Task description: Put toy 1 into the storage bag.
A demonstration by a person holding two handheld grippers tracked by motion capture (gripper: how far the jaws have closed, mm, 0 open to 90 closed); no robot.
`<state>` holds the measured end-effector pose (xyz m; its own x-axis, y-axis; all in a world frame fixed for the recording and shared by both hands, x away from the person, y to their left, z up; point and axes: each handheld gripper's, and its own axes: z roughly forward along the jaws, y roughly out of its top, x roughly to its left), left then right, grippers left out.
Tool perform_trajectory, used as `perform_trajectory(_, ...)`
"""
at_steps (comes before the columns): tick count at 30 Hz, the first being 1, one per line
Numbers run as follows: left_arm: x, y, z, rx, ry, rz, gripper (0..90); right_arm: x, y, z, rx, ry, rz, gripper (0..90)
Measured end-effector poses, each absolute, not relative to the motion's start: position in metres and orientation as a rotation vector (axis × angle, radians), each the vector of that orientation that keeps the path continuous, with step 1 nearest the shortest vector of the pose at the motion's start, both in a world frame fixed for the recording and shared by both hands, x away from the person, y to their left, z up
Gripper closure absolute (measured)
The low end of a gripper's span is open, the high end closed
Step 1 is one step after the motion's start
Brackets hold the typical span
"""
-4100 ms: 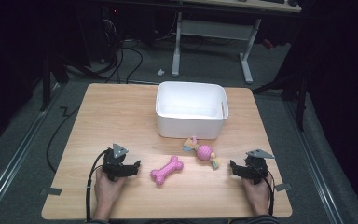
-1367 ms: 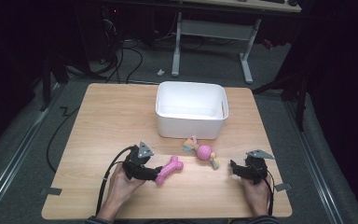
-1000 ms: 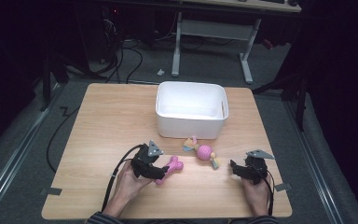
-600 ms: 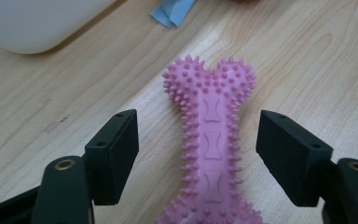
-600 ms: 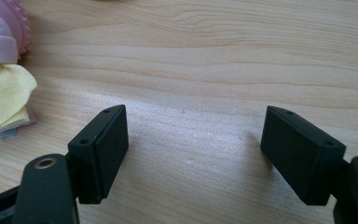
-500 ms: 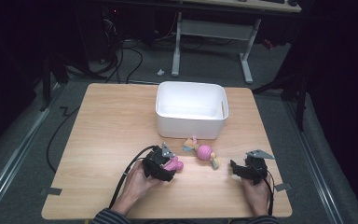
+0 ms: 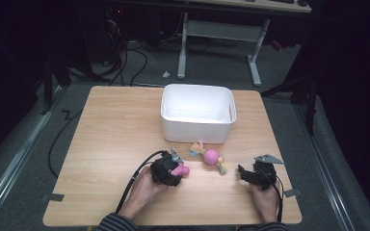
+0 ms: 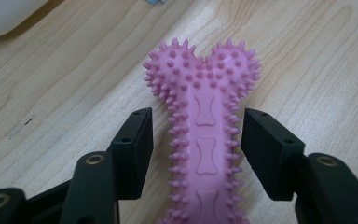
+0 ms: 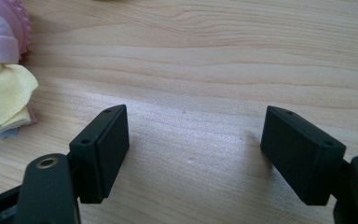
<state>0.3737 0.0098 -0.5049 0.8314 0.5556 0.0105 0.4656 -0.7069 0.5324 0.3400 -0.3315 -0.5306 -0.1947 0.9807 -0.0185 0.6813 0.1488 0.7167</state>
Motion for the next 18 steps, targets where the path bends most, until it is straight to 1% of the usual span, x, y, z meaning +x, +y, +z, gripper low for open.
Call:
perform_trajectory(8,0.3737,0.0095,-0.5062,2.507,0.740,0.223,52.5,0.3399,-0.3315,-0.5306,1.581,1.942,0.803,23.7)
perform_trajectory(10,0.3738,0.0096,-0.5060,2.507,0.742,0.224,53.0,0.3400,-0.3315,-0.5307,1.581,1.941,0.803,23.7)
perform_trajectory(12,0.3745,0.0100,-0.5059,2.506,0.742,0.215,56.0,0.3400,-0.3315,-0.5306,1.581,1.941,0.802,23.7)
perform_trajectory(18,0.3754,0.0097,-0.5054,2.509,0.754,0.209,57.7,0.3399,-0.3314,-0.5306,1.582,1.941,0.803,23.7)
